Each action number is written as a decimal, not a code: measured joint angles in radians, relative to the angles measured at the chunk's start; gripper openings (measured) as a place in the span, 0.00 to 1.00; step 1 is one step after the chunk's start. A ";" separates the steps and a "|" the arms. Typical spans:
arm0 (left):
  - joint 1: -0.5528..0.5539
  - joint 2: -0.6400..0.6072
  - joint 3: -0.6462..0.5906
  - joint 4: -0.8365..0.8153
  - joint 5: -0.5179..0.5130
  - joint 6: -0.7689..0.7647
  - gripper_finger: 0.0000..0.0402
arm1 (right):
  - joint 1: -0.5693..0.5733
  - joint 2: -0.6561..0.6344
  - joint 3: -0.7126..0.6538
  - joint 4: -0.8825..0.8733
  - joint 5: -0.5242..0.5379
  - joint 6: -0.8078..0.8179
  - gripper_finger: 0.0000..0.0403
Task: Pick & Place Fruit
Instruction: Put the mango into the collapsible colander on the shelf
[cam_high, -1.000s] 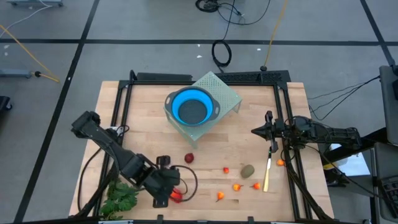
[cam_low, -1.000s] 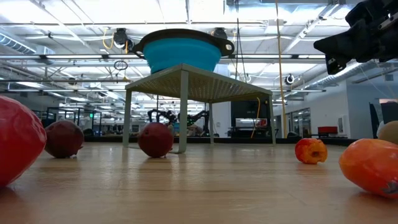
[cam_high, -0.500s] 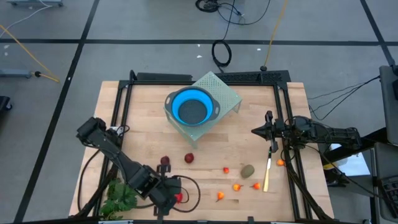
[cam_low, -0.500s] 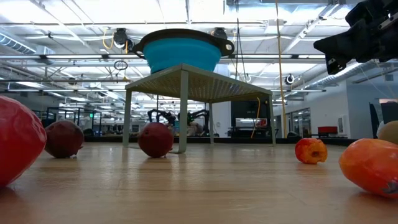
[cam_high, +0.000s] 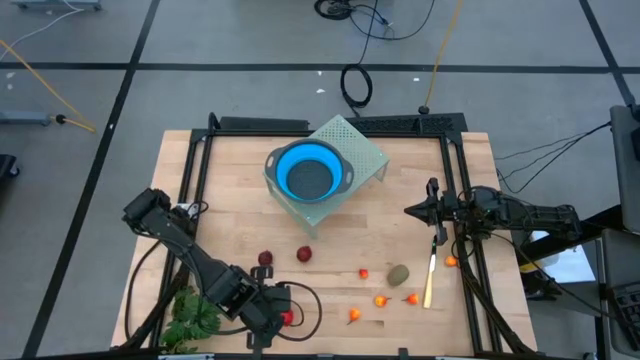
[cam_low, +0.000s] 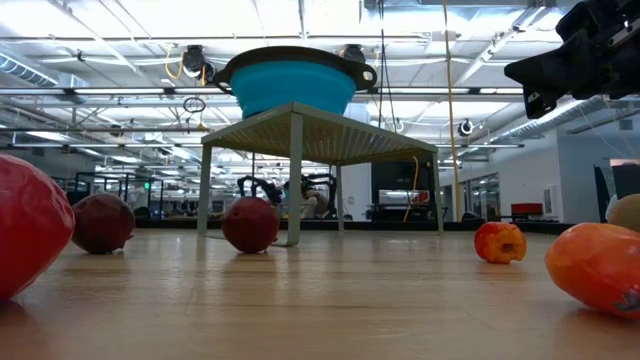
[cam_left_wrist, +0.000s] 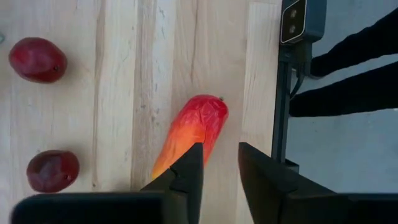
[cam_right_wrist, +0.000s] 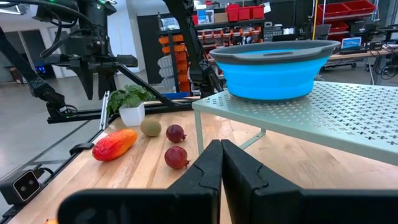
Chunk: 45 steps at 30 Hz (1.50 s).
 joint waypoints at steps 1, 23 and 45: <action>0.000 0.000 0.000 0.000 0.000 0.000 0.32 | 0.000 0.000 0.000 0.000 0.000 0.000 0.00; 0.000 0.007 0.000 0.006 0.000 -0.010 0.94 | 0.000 0.000 0.000 0.000 0.000 -0.005 0.00; -0.003 0.183 -0.008 0.016 0.035 0.093 0.92 | 0.000 0.000 0.000 -0.001 0.000 -0.004 0.00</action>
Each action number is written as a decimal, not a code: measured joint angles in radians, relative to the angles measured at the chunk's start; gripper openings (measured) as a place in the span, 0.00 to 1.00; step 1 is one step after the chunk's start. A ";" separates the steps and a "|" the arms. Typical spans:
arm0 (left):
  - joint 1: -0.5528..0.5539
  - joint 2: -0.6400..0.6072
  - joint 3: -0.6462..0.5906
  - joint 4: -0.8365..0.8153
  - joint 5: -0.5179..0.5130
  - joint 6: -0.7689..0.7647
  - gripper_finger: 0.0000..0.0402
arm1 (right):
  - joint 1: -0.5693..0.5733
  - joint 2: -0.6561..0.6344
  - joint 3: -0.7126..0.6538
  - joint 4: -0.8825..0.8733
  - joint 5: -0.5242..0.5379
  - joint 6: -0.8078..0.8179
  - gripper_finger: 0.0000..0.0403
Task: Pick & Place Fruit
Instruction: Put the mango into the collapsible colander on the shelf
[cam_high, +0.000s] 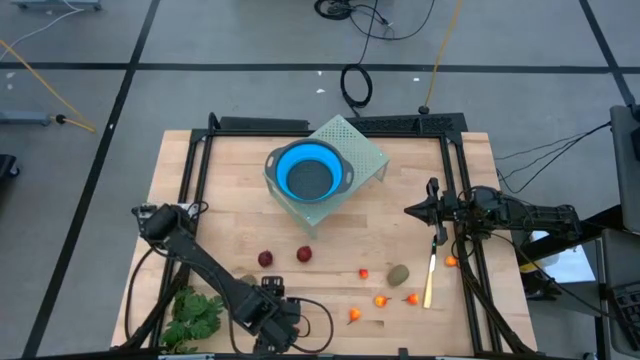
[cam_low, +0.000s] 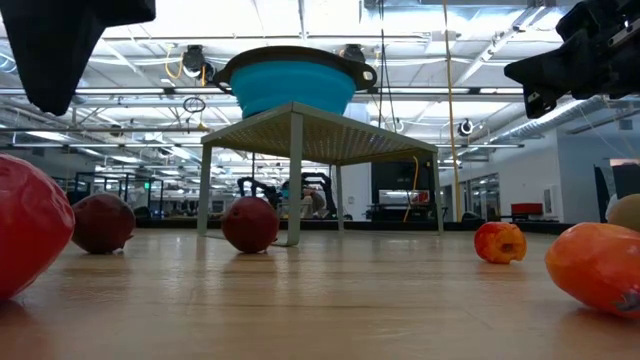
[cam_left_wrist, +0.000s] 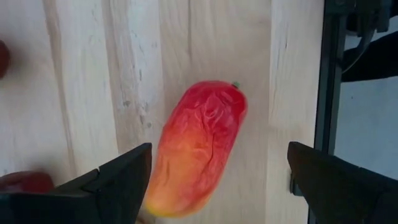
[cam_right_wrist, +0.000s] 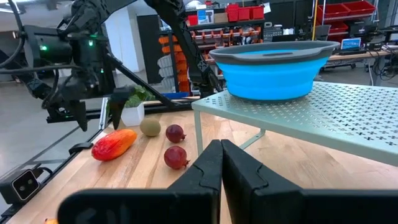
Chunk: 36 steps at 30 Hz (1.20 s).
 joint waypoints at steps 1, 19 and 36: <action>0.000 0.000 0.000 0.000 0.003 0.000 0.92 | 0.000 0.000 0.000 0.000 0.000 0.000 0.00; 0.002 0.000 0.000 0.000 0.043 -0.010 0.99 | 0.000 0.000 0.000 0.000 0.000 0.000 0.00; 0.003 0.000 -0.094 0.014 0.048 -0.018 1.00 | 0.000 0.000 0.000 0.000 0.000 0.000 0.00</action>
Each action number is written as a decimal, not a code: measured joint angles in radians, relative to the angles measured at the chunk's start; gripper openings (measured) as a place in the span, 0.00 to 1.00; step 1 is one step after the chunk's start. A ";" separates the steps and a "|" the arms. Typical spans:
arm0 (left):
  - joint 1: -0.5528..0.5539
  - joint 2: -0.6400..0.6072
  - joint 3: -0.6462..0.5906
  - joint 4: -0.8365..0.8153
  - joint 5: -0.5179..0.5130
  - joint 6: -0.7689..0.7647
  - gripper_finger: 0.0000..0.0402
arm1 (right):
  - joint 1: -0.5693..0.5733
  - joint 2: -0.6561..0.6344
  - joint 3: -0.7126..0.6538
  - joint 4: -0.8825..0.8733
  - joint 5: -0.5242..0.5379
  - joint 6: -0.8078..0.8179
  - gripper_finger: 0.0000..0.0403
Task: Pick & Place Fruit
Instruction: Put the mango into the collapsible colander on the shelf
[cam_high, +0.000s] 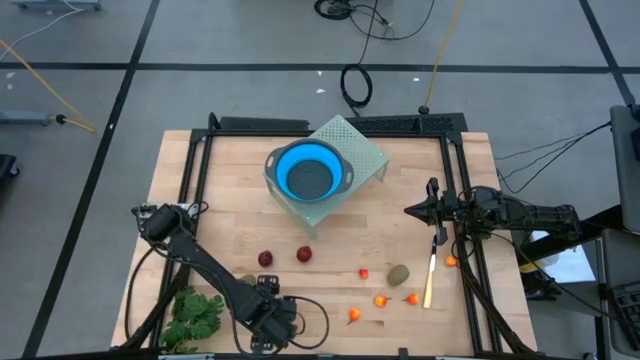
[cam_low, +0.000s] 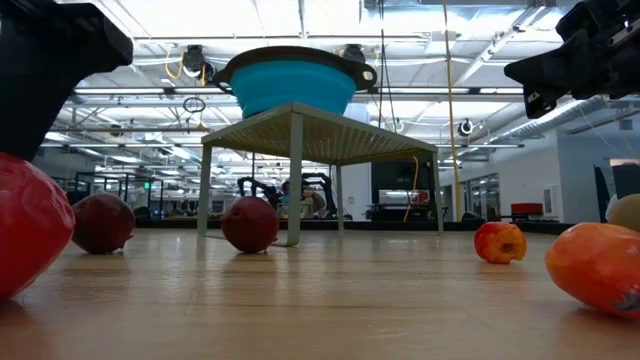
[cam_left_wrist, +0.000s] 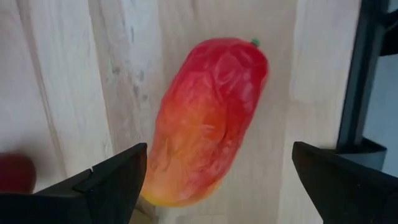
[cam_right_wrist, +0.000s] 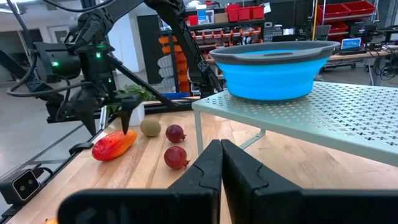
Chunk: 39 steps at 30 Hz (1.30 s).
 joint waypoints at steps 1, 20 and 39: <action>0.000 0.000 -0.002 0.002 -0.009 -0.008 1.00 | 0.000 0.000 0.000 0.000 0.000 0.000 0.00; 0.001 0.000 -0.054 0.114 -0.014 0.109 0.99 | 0.000 0.000 0.000 0.000 0.003 0.000 0.00; -0.004 -0.001 -0.144 0.184 -0.006 0.127 0.99 | 0.000 0.000 0.000 0.003 0.003 0.000 0.00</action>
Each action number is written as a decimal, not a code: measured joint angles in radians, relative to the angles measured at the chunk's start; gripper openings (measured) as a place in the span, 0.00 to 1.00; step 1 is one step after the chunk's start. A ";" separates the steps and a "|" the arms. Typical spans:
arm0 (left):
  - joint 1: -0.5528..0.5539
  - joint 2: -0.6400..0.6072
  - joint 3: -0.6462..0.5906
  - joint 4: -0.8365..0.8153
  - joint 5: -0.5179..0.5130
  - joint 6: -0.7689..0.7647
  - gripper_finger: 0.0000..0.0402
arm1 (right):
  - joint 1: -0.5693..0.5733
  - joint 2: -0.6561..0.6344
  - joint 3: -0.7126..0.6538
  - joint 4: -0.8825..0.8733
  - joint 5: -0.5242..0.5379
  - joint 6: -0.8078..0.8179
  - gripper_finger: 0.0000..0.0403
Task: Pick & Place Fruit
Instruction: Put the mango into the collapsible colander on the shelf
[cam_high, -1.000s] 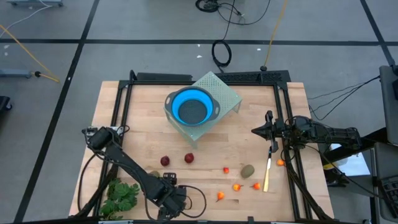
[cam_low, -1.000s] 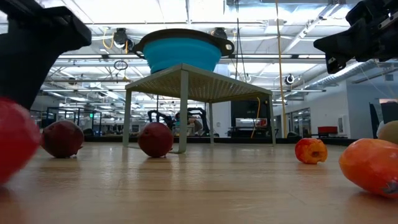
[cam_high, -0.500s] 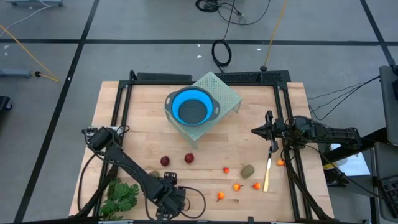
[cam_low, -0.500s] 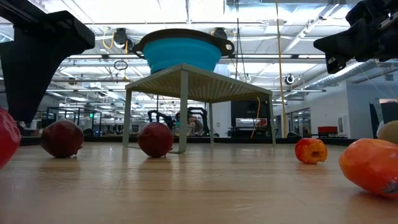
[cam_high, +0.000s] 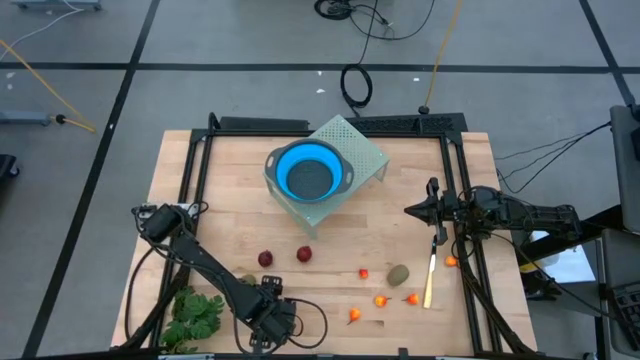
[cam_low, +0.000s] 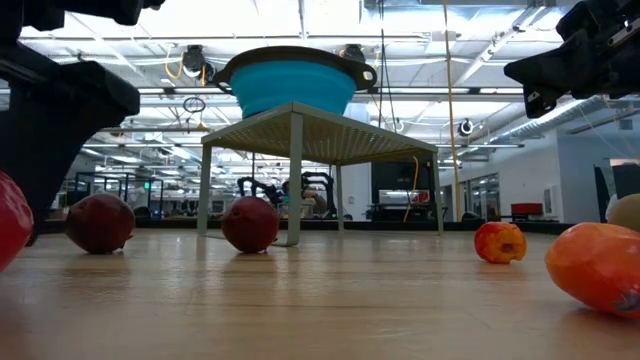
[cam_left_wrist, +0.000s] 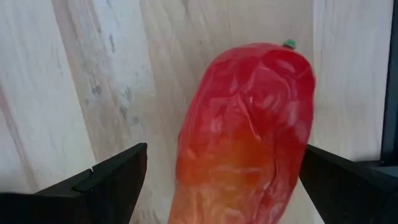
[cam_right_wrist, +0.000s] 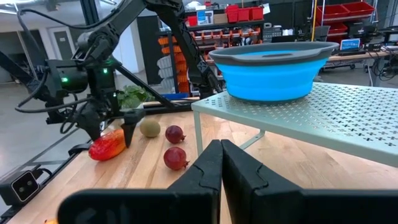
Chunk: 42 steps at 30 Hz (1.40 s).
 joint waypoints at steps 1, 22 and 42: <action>-0.001 0.000 -0.007 0.008 -0.001 0.011 0.99 | 0.000 0.000 0.000 0.000 0.000 0.000 0.00; 0.002 0.000 -0.035 0.044 0.002 0.010 0.57 | 0.000 0.000 0.000 0.004 0.000 0.000 0.00; 0.020 0.000 0.084 -0.164 0.019 -0.021 0.52 | 0.000 0.000 0.000 0.004 0.000 0.000 0.00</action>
